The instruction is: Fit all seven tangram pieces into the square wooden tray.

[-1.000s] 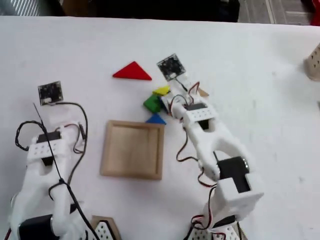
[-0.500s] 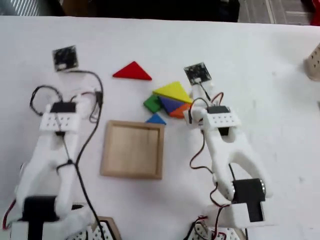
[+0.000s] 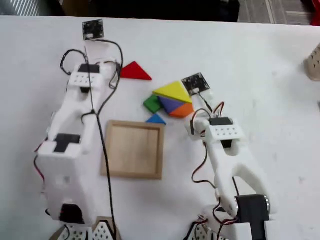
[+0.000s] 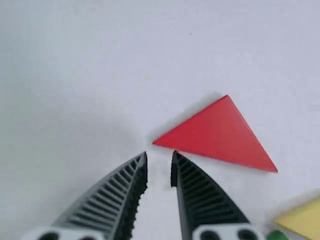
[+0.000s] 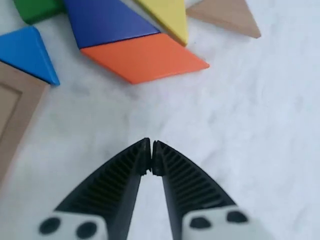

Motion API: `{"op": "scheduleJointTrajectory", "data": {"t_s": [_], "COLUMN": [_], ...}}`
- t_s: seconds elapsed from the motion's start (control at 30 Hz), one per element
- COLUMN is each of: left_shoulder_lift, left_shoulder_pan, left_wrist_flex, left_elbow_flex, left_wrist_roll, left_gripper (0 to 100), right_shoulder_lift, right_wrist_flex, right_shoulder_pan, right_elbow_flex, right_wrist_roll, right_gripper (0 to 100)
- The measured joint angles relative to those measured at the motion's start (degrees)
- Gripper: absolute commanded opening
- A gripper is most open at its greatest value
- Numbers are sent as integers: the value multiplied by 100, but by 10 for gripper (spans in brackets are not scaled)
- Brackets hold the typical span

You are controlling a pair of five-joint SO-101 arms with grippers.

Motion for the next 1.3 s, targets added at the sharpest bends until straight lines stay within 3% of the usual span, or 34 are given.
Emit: {"op": "scheduleJointTrajectory", "data": {"t_s": [0.47, 0.63, 0.87, 1.3], "left_shoulder_lift": [4026, 5081, 5767, 5231], "left_shoulder_pan": [35, 202, 413, 835], "left_wrist_flex": [0, 492, 2233, 5266], "left_elbow_flex": [-5020, -6462, -8229, -8510], "left_wrist_roll": [0, -176, -1081, -1152], "left_gripper": [102, 102, 102, 73], "right_shoulder_lift": [-9, -9, -9, -9], "right_wrist_flex": [-114, -114, -114, -114], "right_shoulder_pan": [-53, -62, -53, -53], "right_elbow_flex": [176, 176, 176, 176], "right_wrist_roll": [193, 193, 193, 193], "right_gripper": [17, 17, 17, 17]}}
